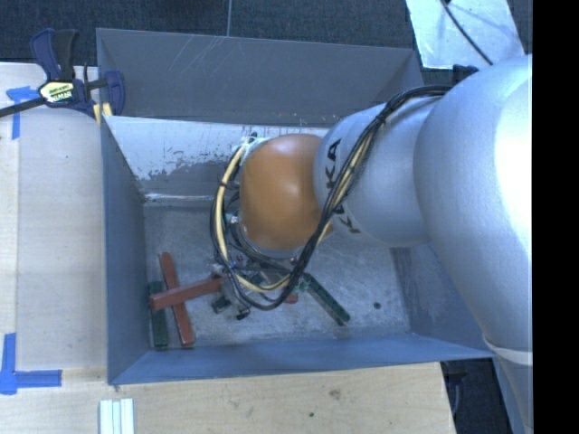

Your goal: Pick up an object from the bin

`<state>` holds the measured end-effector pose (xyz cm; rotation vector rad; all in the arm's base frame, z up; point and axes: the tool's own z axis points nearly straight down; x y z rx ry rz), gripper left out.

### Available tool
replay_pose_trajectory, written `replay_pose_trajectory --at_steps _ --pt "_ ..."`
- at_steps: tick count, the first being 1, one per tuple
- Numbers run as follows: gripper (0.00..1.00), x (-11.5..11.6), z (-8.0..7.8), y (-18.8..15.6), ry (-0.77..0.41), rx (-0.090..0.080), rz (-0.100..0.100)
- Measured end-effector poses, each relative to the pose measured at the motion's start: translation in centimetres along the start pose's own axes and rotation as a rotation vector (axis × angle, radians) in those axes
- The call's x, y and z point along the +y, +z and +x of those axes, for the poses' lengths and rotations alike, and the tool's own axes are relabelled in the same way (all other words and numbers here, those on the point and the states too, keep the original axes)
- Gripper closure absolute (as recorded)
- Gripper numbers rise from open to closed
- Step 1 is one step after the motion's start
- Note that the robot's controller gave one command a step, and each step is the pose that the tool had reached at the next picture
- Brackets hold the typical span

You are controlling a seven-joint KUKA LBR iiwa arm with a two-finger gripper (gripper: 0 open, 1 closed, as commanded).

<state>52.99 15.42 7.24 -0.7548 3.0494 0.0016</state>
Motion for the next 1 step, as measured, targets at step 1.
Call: replay_pose_trajectory --at_steps 1 --pt "1.0 -11.84 -3.96 -15.84 -0.173 -0.012 0.008"
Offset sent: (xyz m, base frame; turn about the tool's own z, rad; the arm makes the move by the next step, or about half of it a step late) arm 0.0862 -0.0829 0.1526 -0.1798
